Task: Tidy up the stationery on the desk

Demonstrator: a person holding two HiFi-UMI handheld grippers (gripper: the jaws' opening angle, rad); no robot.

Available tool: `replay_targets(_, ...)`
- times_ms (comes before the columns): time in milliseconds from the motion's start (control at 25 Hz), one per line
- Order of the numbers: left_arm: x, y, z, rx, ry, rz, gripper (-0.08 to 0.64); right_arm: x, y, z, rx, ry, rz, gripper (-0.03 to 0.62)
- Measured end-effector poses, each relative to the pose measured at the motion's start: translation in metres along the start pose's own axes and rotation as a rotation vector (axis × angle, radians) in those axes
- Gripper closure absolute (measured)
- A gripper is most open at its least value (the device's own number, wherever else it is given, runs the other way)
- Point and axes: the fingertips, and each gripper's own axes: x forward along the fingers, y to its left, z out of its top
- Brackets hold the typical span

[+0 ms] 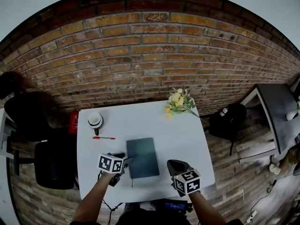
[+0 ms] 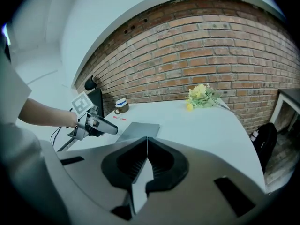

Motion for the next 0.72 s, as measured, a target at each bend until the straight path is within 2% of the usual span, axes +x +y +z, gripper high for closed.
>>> replay_targets(120, -0.023, -0.021, 0.006, 0.107, -0.135, -0.033, 0.343, 0.003, 0.011, 0.003, -0.035, -0.015, 0.056, 0.578)
replay_targets(240, -0.045, -0.044, 0.009, 0.199, -0.268, -0.032, 0.344, 0.009, 0.027, 0.008, -0.086, -0.014, 0.102, 0.578)
replay_targets(360, -0.064, -0.062, 0.008, 0.236, -0.388, -0.015, 0.352, 0.015, 0.049, 0.013, -0.127, -0.011, 0.155, 0.578)
replay_targets(440, -0.075, -0.072, 0.006, 0.236, -0.458, -0.009, 0.393, 0.019, 0.065, 0.019, -0.149, -0.016, 0.194, 0.58)
replay_targets(560, -0.088, -0.082, 0.0, 0.235, -0.516, 0.013, 0.487, 0.021, 0.085, 0.029, -0.169, -0.037, 0.233, 0.581)
replay_targets(720, -0.101, -0.08, -0.006, 0.258, -0.52, 0.032, 0.548, 0.021, 0.106, 0.038, -0.196, -0.059, 0.276, 0.582)
